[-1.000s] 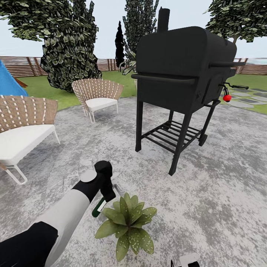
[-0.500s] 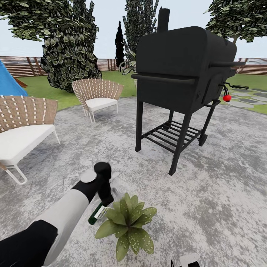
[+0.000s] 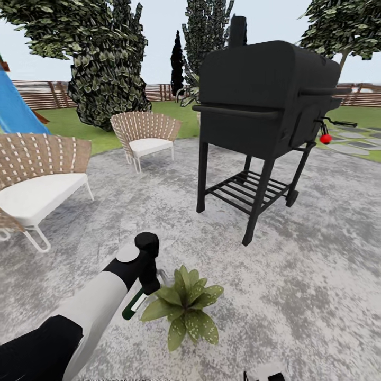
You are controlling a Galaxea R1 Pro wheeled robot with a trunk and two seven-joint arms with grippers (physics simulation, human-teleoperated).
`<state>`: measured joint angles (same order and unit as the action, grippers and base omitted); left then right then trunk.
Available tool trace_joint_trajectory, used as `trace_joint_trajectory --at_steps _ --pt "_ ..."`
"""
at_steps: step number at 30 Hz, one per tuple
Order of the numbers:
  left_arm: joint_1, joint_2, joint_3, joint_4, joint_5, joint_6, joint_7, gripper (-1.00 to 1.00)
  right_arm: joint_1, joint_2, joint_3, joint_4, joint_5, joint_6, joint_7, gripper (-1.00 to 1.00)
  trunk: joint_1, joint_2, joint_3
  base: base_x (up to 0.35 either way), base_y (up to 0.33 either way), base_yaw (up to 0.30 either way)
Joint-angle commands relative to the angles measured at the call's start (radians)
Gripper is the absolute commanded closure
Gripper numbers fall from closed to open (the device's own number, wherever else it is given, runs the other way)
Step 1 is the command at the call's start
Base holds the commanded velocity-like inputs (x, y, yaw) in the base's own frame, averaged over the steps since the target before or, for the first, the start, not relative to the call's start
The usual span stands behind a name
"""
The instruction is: Pick up the pesticide atomizer in the garden and spray insectifuge to fully cover both potted plants in the garden.
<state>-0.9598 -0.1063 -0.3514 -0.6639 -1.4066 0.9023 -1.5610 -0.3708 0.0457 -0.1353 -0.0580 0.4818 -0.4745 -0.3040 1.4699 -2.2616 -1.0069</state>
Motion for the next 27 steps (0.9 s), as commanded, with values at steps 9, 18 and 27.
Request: trace_joint_trajectory --at_steps 9,18,27 --pt "-0.001 -0.004 0.001 0.001 -0.013 0.017 -0.01 1.0 0.0 0.0 -0.009 0.0 0.011 -0.003 -0.004 -1.0 0.0 0.0 -0.001 0.002 -0.13 0.175" --pt "0.017 -0.007 0.001 0.038 -0.067 0.02 -0.01 1.0 0.0 0.0 -0.008 0.001 0.011 -0.003 -0.004 -1.0 0.0 0.0 -0.001 0.072 -0.104 0.056" --pt "0.109 -0.005 0.003 0.062 -0.059 0.02 -0.01 1.0 0.0 -0.004 -0.007 0.001 0.012 -0.003 -0.004 -1.0 0.0 0.0 -0.002 0.004 -0.001 0.07"
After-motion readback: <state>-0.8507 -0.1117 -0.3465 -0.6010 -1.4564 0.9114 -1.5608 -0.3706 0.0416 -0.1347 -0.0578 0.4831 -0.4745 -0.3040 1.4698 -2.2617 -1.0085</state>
